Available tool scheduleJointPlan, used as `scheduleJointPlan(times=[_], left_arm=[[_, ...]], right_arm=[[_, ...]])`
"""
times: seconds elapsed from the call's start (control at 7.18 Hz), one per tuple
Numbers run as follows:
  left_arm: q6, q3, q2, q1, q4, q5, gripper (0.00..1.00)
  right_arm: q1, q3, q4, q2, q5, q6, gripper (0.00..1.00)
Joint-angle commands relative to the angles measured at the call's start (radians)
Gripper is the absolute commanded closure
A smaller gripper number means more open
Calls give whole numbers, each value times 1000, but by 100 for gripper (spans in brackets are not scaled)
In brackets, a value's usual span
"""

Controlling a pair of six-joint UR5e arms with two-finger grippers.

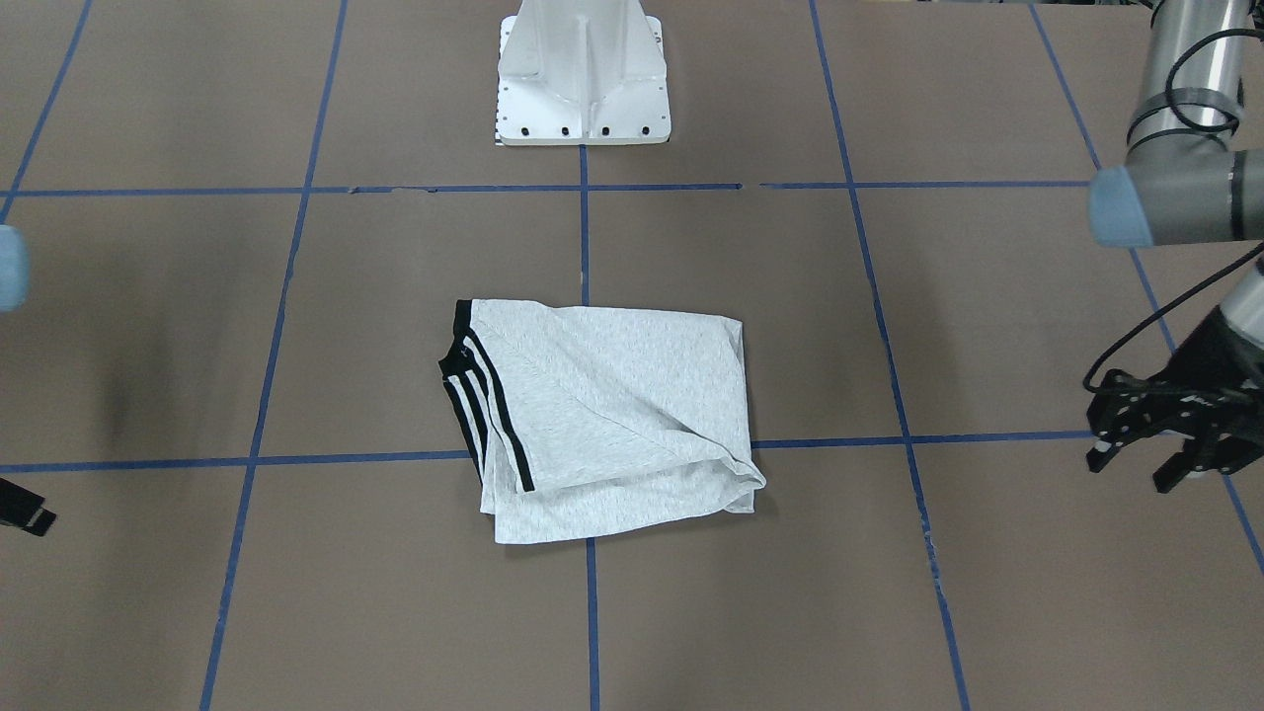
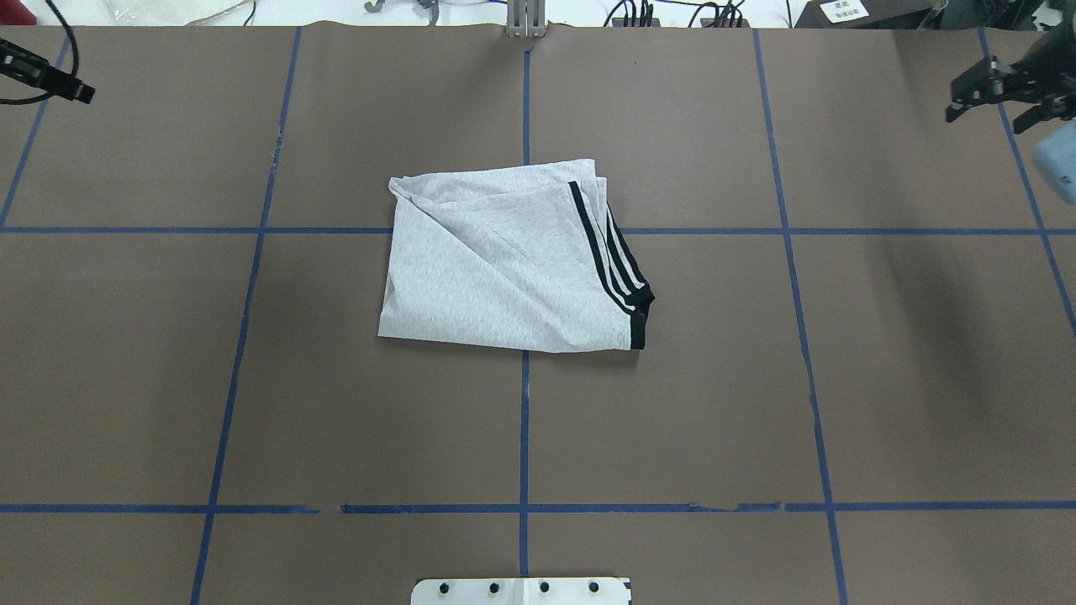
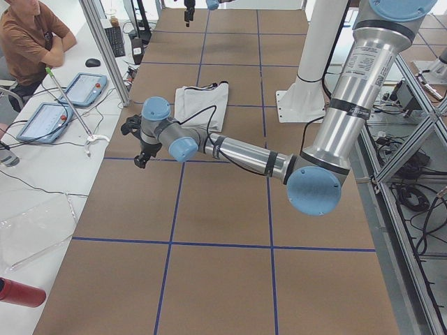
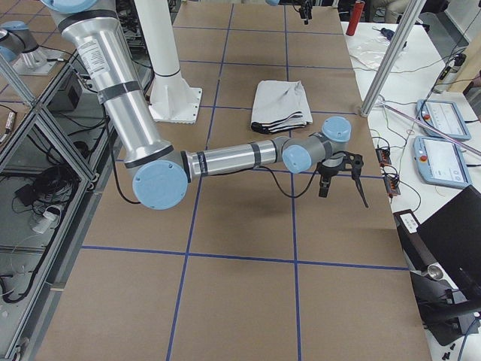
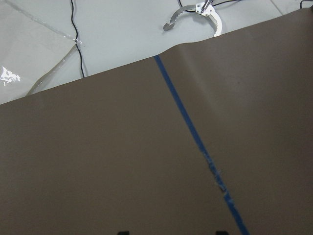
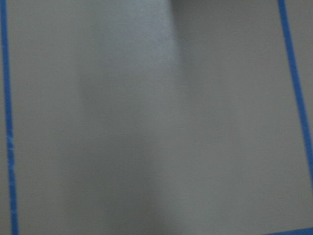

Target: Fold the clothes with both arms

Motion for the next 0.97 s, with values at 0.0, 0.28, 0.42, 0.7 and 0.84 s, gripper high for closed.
scheduleJointPlan(times=[0.0,0.28,0.42,0.7,0.84], left_arm=[[245,-166,144,-96,188,-8,23],[244,-195,163,-97,230,-8,15],[244,-184,163,-95,229,-6,13],[242,-187,162,-97,230,-8,6],[242,-169,160,-95,230,-8,5]], right_arm=[[102,34,-158,-82,2,-399,0],[168,56,-308,-75,2,-551,0],[172,91,-341,-89,0,-553,0],[172,140,-388,-92,2,-551,0],[172,156,-390,-93,5,-551,0]])
